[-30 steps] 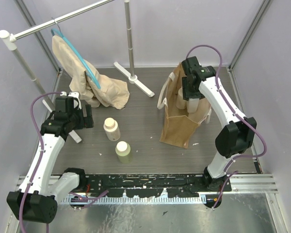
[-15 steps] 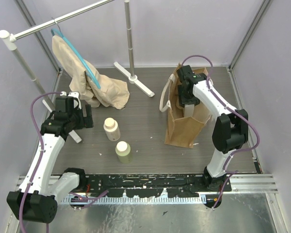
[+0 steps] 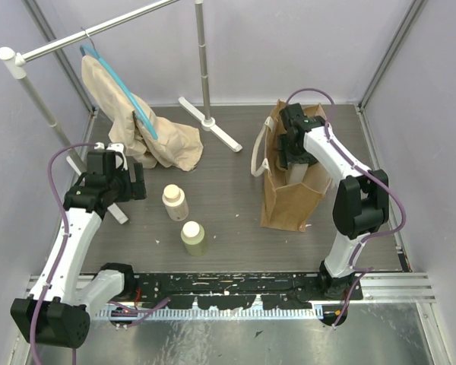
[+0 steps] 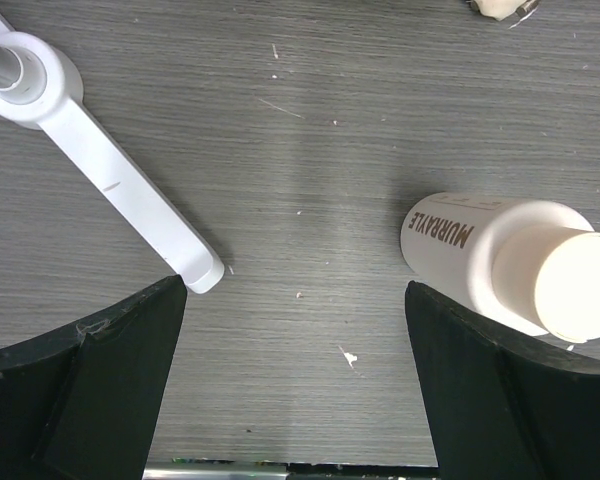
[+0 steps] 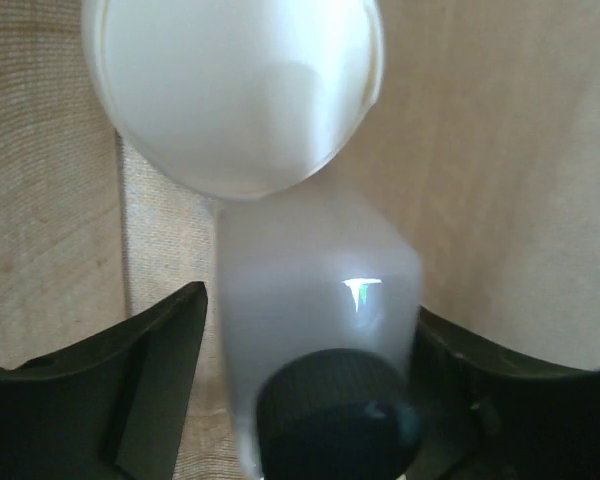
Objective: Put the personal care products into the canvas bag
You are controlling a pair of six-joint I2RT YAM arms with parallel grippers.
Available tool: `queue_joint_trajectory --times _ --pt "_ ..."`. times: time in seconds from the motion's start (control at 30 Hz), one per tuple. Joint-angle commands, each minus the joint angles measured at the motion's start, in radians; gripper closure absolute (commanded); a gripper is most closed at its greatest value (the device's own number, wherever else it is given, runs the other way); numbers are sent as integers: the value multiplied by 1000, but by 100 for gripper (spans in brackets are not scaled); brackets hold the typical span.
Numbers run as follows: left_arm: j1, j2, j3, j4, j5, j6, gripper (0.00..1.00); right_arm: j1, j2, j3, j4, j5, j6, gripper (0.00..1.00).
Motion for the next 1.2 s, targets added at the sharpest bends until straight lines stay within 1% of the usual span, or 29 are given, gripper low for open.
queue_joint_trajectory --times 0.0,0.1,0.17,0.27,0.37,0.47,0.57,0.67,0.7,0.8,0.93,1.17 --pt "2 4 41 7 5 11 2 -11 -62 84 -19 50 -32 21" --pt "2 4 49 8 25 2 2 -10 -71 166 -70 63 -50 11" --pt "3 6 61 7 37 -8 2 -10 -80 222 -98 61 -62 8" --pt "2 13 86 -9 33 -19 2 -10 -89 317 -152 42 -76 7" --pt "1 36 126 -66 28 -26 2 -3 -102 412 -197 17 -81 7" --pt "2 53 159 -106 34 -36 2 28 -112 520 -234 11 -85 7" --pt "2 59 175 -133 68 -49 2 119 -103 670 -274 56 -95 5" --pt "2 64 172 -144 79 -61 2 245 -62 826 -335 113 -126 2" --pt "2 66 166 -143 77 -63 2 299 -57 841 -332 112 -135 1" --pt "2 72 143 -132 67 -70 2 420 -64 794 -305 46 -143 1" --pt "2 80 129 -114 68 -83 2 564 -83 627 -246 -18 -147 1" --pt "2 85 107 -99 60 -79 2 763 -147 371 -99 -155 -133 0"
